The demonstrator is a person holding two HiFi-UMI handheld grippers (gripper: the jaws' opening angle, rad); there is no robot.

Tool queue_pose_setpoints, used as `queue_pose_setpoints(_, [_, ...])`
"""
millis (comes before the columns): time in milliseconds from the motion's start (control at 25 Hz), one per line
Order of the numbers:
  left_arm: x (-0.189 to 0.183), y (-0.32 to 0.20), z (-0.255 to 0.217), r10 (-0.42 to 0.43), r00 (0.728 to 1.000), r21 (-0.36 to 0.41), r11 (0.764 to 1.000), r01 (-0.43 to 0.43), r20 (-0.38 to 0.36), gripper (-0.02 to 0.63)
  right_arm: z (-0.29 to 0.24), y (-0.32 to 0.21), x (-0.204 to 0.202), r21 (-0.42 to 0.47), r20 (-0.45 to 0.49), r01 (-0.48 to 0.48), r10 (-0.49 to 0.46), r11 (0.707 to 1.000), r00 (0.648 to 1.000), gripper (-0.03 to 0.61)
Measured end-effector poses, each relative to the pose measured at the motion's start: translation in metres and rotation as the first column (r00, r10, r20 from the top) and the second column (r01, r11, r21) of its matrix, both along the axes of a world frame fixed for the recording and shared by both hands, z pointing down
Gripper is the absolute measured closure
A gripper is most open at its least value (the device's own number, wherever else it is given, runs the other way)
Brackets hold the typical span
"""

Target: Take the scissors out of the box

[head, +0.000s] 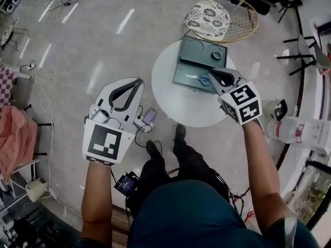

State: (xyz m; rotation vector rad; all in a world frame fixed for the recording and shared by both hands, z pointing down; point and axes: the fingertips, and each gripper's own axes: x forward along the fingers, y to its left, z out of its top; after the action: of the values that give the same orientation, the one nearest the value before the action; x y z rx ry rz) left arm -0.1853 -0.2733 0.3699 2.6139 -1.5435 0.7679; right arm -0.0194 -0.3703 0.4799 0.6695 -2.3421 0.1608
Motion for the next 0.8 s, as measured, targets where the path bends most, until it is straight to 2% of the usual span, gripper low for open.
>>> queue_pose_setpoints(440, [-0.011, -0.021, 0.054, -0.051, 0.998, -0.069, 0.996, 0.048, -0.048, 0.592, 0.084, -0.03, -0.021, -0.106, -0.068, 0.074, -0.081, 0.992, 0.994, 0.537])
queue_pose_setpoints(800, [-0.021, -0.031, 0.097, -0.099, 0.993, -0.128, 0.988, 0.09, -0.069, 0.592, 0.161, -0.043, -0.022, -0.19, -0.157, 0.133, -0.164, 0.973, 0.974, 0.537])
